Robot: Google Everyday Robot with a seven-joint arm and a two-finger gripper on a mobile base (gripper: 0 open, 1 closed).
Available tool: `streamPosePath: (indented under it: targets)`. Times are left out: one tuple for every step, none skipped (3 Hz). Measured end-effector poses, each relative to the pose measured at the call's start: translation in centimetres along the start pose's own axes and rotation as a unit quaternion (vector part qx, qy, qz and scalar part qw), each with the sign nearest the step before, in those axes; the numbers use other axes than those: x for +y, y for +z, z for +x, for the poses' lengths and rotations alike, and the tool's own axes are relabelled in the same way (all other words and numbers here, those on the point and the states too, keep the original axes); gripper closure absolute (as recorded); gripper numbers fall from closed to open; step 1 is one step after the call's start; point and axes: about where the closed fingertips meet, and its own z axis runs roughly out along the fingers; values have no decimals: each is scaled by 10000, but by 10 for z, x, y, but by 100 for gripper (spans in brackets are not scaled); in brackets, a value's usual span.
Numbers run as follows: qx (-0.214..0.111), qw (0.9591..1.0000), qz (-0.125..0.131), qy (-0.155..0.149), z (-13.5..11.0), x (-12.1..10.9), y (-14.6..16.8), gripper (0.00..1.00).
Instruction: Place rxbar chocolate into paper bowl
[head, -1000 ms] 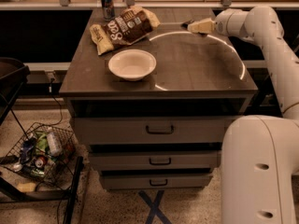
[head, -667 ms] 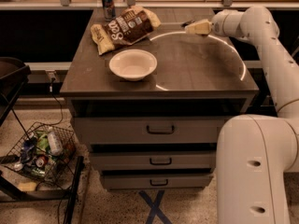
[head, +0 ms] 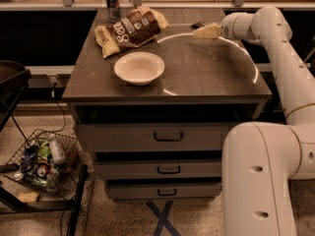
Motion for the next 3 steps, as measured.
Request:
streamPosePath:
  targets:
    - [-57,9979,-542,350,9,23,12,0]
    - [-45,9978,-548,371,11,24,13,0]
    - [42,9965,-560,615,17,26,16,0]
